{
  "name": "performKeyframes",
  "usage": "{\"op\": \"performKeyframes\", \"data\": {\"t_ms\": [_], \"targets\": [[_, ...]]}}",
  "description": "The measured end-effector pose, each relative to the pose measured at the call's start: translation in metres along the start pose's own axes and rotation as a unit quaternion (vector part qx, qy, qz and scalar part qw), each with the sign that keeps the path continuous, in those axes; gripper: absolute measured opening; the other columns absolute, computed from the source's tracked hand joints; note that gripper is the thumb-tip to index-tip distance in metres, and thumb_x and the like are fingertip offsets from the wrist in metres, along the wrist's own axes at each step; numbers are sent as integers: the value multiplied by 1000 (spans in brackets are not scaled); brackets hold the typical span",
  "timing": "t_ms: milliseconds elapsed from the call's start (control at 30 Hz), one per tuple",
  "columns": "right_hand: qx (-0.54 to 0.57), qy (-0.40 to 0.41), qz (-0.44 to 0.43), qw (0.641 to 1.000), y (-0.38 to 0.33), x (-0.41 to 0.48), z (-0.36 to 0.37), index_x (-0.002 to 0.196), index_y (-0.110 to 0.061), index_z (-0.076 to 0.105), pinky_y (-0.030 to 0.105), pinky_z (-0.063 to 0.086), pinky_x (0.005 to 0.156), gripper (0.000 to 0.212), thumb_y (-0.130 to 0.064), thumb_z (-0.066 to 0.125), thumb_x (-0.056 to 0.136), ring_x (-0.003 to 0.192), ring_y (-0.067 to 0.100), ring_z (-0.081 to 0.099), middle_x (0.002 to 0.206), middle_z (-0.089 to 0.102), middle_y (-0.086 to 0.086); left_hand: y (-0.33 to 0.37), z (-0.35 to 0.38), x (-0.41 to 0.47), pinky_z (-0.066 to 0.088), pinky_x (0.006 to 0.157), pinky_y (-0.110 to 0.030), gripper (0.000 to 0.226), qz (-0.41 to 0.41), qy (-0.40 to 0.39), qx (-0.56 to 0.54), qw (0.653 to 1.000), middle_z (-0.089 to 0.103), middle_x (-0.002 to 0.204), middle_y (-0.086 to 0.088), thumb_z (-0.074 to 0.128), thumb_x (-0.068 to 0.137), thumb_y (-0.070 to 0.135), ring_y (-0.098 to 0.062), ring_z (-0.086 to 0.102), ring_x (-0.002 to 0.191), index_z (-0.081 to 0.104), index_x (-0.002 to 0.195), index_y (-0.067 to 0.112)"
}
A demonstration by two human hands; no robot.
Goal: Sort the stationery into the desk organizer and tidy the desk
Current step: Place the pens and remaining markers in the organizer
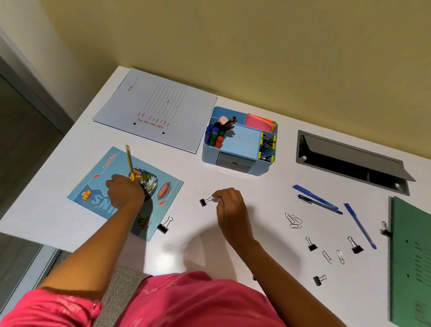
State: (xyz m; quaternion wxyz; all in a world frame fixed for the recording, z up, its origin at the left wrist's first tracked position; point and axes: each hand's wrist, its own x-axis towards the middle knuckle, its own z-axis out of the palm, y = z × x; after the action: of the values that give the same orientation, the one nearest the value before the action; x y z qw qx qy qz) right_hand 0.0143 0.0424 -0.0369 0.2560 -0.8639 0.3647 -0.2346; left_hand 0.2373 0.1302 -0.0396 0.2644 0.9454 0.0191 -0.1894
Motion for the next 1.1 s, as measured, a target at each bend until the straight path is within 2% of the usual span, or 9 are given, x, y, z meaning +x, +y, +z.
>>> {"op": "performKeyframes", "data": {"t_ms": [233, 333, 400, 500, 633, 733, 900, 1000, 1100], "targets": [[64, 32, -2, 997, -7, 4, -5, 93, -2, 63, 33, 49, 77, 27, 14, 44, 83, 85, 26, 58, 91, 62, 9, 2, 0, -11, 45, 90, -50, 43, -18, -23, -8, 1000, 56, 122, -25, 45, 98, 32, -45, 53, 111, 52, 121, -3], [128, 38, 10, 991, -17, 11, -9, 97, -5, 63, 34, 52, 76, 22, 5, 45, 90, 85, 18, 59, 94, 61, 5, 19, -2, -43, 40, 78, -40, 25, 47, -27, -72, 996, 63, 112, -16, 44, 97, 24, -39, 56, 107, 61, 108, 10], [154, 34, 29, 987, -27, 20, -14, 101, -8, 65, 22, 51, 73, 17, -3, 50, 93, 82, 13, 59, 95, 62, 3, 33, -1, -66, 37, 69, -32, 13, 98, -41, -120, 987, 66, 101, -6, 47, 96, 23, -31, 61, 94, 61, 93, 24], [199, 31, 103, 974, -45, 39, -22, 107, -12, 67, 8, 46, 69, 17, -18, 58, 94, 80, 8, 59, 97, 64, 2, 49, 6, -95, 38, 64, -31, 7, 198, -44, -136, 970, 65, 101, 3, 52, 94, 27, -23, 59, 88, 57, 89, 30], [226, 35, 135, 964, -53, 66, -30, 106, -16, 67, 19, 48, 74, 19, -26, 59, 93, 82, 10, 61, 99, 65, 2, 65, 11, -123, 41, 65, -29, 9, 326, -42, -139, 934, 63, 105, 6, 53, 94, 26, -19, 59, 89, 61, 99, 25], [255, 57, 133, 956, -51, 82, -38, 99, -11, 65, 32, 53, 77, 20, -27, 52, 97, 86, 16, 65, 94, 67, 6, 81, 8, -128, 40, 64, -28, 10, 374, -49, -136, 916, 65, 102, 12, 53, 94, 29, -15, 60, 84, 62, 98, 30], [198, 125, 116, 965, -35, 110, -66, 100, -10, 64, 28, 51, 74, 22, -23, 46, 100, 79, 5, 59, 90, 66, 1, 132, -3, -93, 42, 68, -27, 16, 347, -34, -195, 917, 67, 103, 7, 53, 94, 34, -13, 60, 87, 66, 96, 25], [140, 147, 103, 974, -24, 131, -83, 117, -6, 63, 20, 48, 82, 27, -19, 50, 98, 91, 12, 58, 103, 65, 6, 172, -4, -66, 38, 70, -23, 17, 293, -82, -185, 934, 68, 95, 5, 62, 88, 35, -11, 57, 84, 67, 91, 19], [79, 166, 93, 978, -12, 147, -96, 132, -7, 54, 14, 36, 75, 34, -11, 49, 98, 89, 15, 52, 99, 58, 10, 203, 8, -43, 41, 70, -27, 23, 256, -154, -127, 946, 68, 90, 2, 69, 82, 40, -16, 59, 84, 63, 77, 18]]}}
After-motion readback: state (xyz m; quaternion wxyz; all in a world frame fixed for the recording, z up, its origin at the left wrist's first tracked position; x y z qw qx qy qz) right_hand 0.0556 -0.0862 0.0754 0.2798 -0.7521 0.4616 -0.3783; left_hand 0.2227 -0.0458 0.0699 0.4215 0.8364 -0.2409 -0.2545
